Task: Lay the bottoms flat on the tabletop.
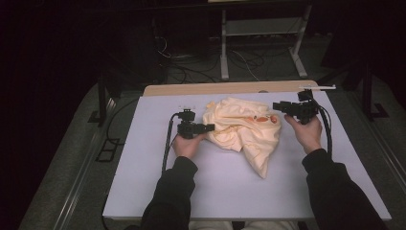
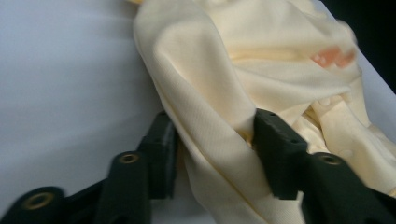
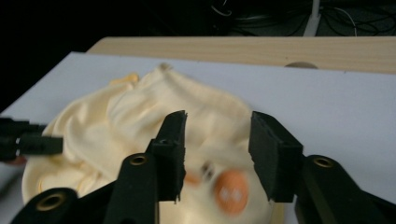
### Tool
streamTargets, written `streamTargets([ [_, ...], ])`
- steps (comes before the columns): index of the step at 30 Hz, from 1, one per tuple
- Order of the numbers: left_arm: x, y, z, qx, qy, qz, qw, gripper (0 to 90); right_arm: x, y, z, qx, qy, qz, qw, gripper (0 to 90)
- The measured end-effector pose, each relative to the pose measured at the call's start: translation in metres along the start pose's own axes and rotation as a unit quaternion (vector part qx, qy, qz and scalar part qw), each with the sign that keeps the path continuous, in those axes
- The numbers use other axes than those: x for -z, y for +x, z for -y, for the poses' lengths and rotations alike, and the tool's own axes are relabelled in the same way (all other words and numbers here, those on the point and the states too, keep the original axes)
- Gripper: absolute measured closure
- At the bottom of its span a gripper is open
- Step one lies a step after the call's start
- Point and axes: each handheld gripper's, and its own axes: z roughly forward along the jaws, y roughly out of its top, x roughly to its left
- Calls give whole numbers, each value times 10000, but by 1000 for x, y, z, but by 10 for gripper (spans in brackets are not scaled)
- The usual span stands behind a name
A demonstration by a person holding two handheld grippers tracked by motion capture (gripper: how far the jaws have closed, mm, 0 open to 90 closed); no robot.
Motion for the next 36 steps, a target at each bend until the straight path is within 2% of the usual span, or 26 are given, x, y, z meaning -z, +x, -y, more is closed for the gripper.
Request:
streamTargets([
  [1,0,1,1,30,47,58,10000,609,2,1,8,95,172,41,9998,480],
  [2,0,1,1,30,47,58,10000,645,2,1,8,95,172,41,9998,480],
  [3,0,1,1,-13,62,81,9999,682,0,-1,19,90,421,54,9991,446],
  [4,0,1,1,-13,62,81,9999,709,0,-1,19,90,421,54,9991,446],
  [7,2,-2,0,-76,44,115,9999,756,-5,-6,37,-19,897,158,9958,420],
  [12,13,-3,-2,-187,73,251,9995,786,-16,-9,51,-544,1580,225,9857,443],
  [13,16,-4,-1,-219,75,288,9993,788,-19,-9,53,-646,1674,135,9837,476],
  [14,18,-5,-1,-234,87,298,9992,789,-22,-9,54,-704,1744,-13,9822,532],
  [18,34,-7,4,-345,144,331,9988,792,-29,-3,53,-626,1785,-150,9818,820],
  [19,39,-7,6,-368,161,336,9986,792,-30,-2,53,-649,1762,-209,9820,838],
  [22,58,-5,11,-435,241,335,9982,793,-30,2,50,-642,1713,-449,9821,851],
  [23,63,-4,13,-418,247,363,9982,793,-28,4,48,-627,1732,-648,9807,853],
  [24,68,-3,15,-410,284,393,9980,793,-28,4,48,-627,1732,-648,9807,853],
  [25,74,-2,19,-371,332,452,9977,794,-27,4,47,-635,1772,-742,9793,853],
  [27,81,-1,26,-384,449,515,9969,794,-24,7,46,-591,1967,-971,9739,853],
  [31,85,0,43,-483,810,613,9937,794,-20,13,48,-494,2266,-1138,9661,853],
  [33,83,2,50,-478,926,615,9927,792,-20,18,49,-361,2403,-1128,9634,849],
  [36,82,8,53,-335,926,678,9928,757,-22,22,50,-209,2512,-1097,9615,824],
])
